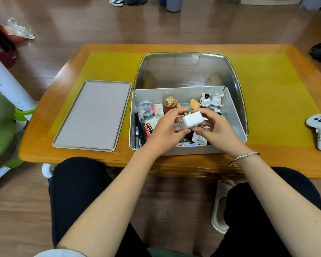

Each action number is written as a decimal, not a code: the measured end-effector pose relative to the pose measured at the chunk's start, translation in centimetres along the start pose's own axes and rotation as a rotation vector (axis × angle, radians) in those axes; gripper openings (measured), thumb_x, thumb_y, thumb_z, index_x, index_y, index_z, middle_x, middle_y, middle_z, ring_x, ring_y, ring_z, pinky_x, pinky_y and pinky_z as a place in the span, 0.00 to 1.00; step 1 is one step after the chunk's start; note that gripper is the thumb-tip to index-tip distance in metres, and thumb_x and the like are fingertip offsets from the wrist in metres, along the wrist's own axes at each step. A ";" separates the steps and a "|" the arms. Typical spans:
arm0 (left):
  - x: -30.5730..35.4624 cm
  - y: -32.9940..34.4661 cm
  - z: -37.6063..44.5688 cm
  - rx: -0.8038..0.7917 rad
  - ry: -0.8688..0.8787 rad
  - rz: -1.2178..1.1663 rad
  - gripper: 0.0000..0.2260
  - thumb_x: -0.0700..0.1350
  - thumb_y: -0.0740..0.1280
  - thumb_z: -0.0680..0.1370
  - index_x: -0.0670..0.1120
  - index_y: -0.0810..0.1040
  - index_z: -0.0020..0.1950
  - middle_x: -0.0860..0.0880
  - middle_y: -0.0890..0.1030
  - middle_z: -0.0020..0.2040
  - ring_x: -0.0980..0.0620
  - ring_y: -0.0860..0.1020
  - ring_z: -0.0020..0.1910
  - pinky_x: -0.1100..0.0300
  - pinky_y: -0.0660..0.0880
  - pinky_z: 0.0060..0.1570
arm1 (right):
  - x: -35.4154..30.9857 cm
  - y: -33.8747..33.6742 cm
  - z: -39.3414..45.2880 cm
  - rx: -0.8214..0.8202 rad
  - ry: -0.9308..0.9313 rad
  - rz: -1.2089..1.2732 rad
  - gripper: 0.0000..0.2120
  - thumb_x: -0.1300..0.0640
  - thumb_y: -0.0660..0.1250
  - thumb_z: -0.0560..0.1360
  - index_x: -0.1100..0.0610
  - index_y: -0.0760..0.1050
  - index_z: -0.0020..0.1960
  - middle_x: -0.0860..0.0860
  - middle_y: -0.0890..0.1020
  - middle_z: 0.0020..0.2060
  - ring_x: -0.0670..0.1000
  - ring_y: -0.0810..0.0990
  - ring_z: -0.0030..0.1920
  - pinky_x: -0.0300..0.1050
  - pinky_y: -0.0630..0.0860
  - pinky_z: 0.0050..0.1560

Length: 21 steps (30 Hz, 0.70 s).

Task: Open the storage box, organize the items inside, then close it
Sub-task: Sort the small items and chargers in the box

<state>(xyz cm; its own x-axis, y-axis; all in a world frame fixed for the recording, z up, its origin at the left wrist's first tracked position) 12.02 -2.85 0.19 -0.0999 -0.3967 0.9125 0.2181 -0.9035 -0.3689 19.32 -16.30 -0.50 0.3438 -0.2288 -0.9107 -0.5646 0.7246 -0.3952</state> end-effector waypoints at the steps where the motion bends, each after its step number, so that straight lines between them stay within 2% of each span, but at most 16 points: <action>1: -0.2 0.0 0.0 -0.003 -0.038 -0.042 0.23 0.33 0.71 0.72 0.46 0.72 0.64 0.51 0.72 0.62 0.64 0.75 0.55 0.70 0.76 0.50 | 0.1 0.0 0.0 -0.002 0.008 0.007 0.23 0.67 0.71 0.71 0.45 0.73 0.57 0.42 0.79 0.52 0.42 0.82 0.47 0.40 0.80 0.48; 4: -0.8 -0.2 0.1 0.052 -0.135 -0.130 0.17 0.34 0.71 0.73 0.48 0.73 0.57 0.48 0.76 0.60 0.58 0.78 0.54 0.67 0.77 0.50 | 0.7 -0.2 -0.1 0.026 0.053 0.045 0.20 0.65 0.70 0.72 0.47 0.73 0.58 0.45 0.81 0.50 0.47 0.84 0.42 0.40 0.80 0.46; 6: -1.0 -0.3 0.3 0.050 -0.167 -0.092 0.15 0.36 0.71 0.73 0.49 0.74 0.56 0.50 0.78 0.56 0.60 0.79 0.51 0.66 0.78 0.48 | 1.0 -0.3 -0.2 0.037 0.072 0.041 0.20 0.65 0.70 0.73 0.50 0.72 0.61 0.48 0.82 0.48 0.47 0.84 0.40 0.38 0.80 0.44; 8: -1.2 -0.2 0.5 0.012 -0.198 -0.036 0.13 0.39 0.71 0.74 0.50 0.75 0.56 0.53 0.78 0.52 0.60 0.80 0.47 0.62 0.79 0.49 | 1.4 -0.3 -0.5 0.044 0.102 0.050 0.24 0.65 0.70 0.73 0.52 0.70 0.66 0.44 0.82 0.44 0.47 0.84 0.39 0.40 0.80 0.45; 10: -1.3 -0.1 0.7 0.022 -0.238 -0.004 0.11 0.41 0.70 0.75 0.47 0.75 0.56 0.52 0.78 0.49 0.53 0.81 0.46 0.56 0.80 0.49 | 1.3 -0.3 -0.8 0.049 0.097 0.043 0.29 0.66 0.70 0.72 0.50 0.67 0.69 0.44 0.81 0.46 0.47 0.84 0.39 0.40 0.80 0.45; 13: -1.1 0.2 1.2 0.065 -0.287 0.015 0.12 0.43 0.69 0.76 0.41 0.75 0.57 0.44 0.79 0.49 0.44 0.80 0.48 0.51 0.80 0.47 | 0.2 -0.5 -0.6 0.031 -0.036 -0.242 0.31 0.65 0.73 0.69 0.47 0.69 0.67 0.48 0.74 0.59 0.44 0.80 0.38 0.35 0.76 0.44; 15: -0.6 0.8 1.5 0.053 -0.309 -0.035 0.12 0.43 0.69 0.76 0.40 0.76 0.57 0.44 0.80 0.46 0.45 0.82 0.45 0.52 0.81 0.46 | -0.3 -0.8 -0.3 -0.009 -0.107 -0.476 0.30 0.60 0.75 0.68 0.50 0.69 0.67 0.48 0.72 0.62 0.45 0.76 0.47 0.40 0.74 0.49; 17: 0.0 1.5 1.7 0.040 -0.316 -0.073 0.13 0.43 0.70 0.76 0.40 0.76 0.58 0.47 0.81 0.43 0.48 0.83 0.42 0.55 0.81 0.43 | -0.7 -1.5 0.0 -0.040 -0.124 -0.601 0.29 0.53 0.74 0.68 0.50 0.69 0.67 0.47 0.74 0.61 0.48 0.74 0.56 0.46 0.75 0.52; 19: 0.5 2.2 2.0 0.023 -0.308 -0.105 0.14 0.42 0.69 0.76 0.39 0.75 0.60 0.46 0.81 0.45 0.51 0.82 0.41 0.61 0.81 0.40 | -1.0 -2.5 0.2 -0.046 -0.108 -0.667 0.27 0.50 0.72 0.67 0.49 0.71 0.65 0.47 0.77 0.57 0.50 0.73 0.57 0.50 0.75 0.51; 21: 0.6 3.2 2.1 -0.016 -0.308 -0.109 0.17 0.42 0.68 0.77 0.39 0.74 0.64 0.46 0.80 0.49 0.52 0.81 0.43 0.59 0.80 0.45 | -0.8 -3.6 0.4 -0.037 -0.058 -0.720 0.26 0.50 0.72 0.64 0.50 0.71 0.61 0.48 0.79 0.55 0.52 0.74 0.56 0.51 0.74 0.51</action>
<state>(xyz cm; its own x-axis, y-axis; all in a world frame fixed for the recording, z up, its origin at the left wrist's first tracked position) 14.68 -5.65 -0.04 0.1771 -0.2321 0.9564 0.2070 -0.9413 -0.2667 21.41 -18.51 1.69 0.6787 -0.6055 -0.4156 -0.2079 0.3843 -0.8995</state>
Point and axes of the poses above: each hand's wrist, its own z-axis towards the middle knuckle, its own y-axis out of the palm, x = y × z, the point moved 5 cm from there along z, towards the middle knuckle
